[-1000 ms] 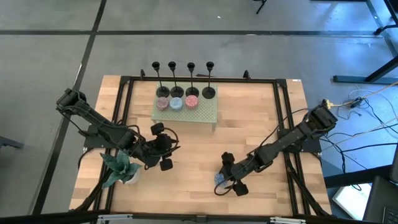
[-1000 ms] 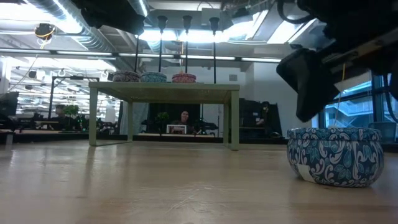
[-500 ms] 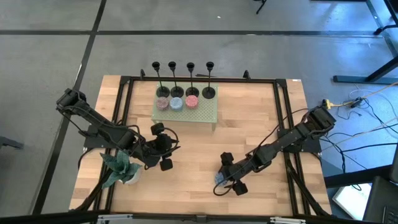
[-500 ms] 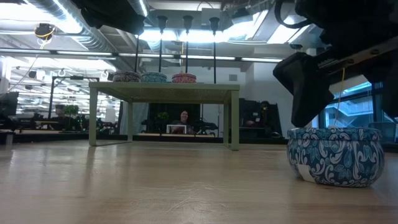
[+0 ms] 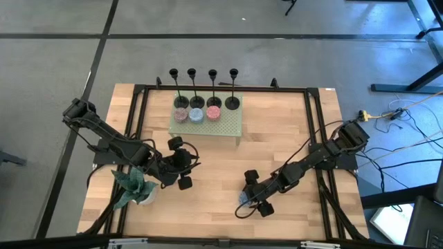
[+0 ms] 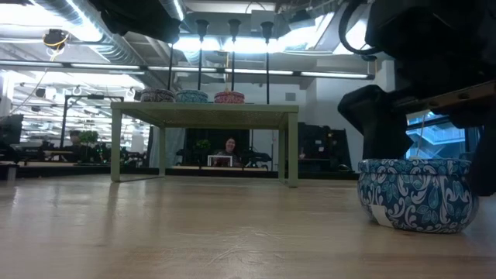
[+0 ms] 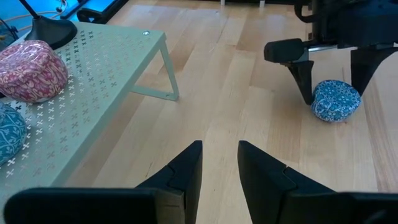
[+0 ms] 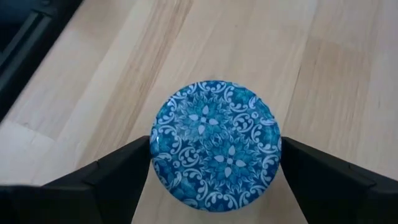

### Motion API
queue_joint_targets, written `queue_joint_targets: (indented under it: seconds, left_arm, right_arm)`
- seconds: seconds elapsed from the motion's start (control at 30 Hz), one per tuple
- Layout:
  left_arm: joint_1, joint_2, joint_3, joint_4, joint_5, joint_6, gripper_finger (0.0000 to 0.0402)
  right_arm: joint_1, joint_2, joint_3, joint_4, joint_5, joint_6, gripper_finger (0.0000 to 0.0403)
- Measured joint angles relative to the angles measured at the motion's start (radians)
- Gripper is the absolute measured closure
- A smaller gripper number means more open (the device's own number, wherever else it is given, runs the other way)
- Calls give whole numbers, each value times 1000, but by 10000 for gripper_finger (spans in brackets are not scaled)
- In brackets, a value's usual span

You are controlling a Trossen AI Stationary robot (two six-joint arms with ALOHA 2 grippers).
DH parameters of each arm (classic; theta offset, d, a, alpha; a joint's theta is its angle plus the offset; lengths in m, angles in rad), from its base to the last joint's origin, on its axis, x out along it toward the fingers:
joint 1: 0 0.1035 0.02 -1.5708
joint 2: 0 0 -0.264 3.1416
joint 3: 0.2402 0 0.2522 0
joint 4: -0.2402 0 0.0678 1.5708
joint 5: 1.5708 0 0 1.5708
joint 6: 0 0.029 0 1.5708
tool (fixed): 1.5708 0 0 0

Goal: Pick & Place candle stick holders
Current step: Align the blue scented candle with the pink scented candle on the shelf

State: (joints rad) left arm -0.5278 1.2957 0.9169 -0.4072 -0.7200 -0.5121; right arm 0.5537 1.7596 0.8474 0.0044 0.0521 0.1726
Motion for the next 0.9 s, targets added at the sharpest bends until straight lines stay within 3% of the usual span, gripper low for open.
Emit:
queue_joint_targets:
  seconds: [0.17,0.43,0.7,0.9]
  left_arm:
    - [0,0,0,0,0,0,304]
    - [0,0,0,0,2,0,304]
    - [0,0,0,0,11,0,304]
    - [0,0,0,0,11,0,304]
  right_arm:
    - [-1,0,0,13,-7,-1,60]
    - [-2,0,0,16,-8,3,115]
    - [-2,0,6,41,-12,-10,98]
    - [-7,-1,72,-35,-12,-49,109]
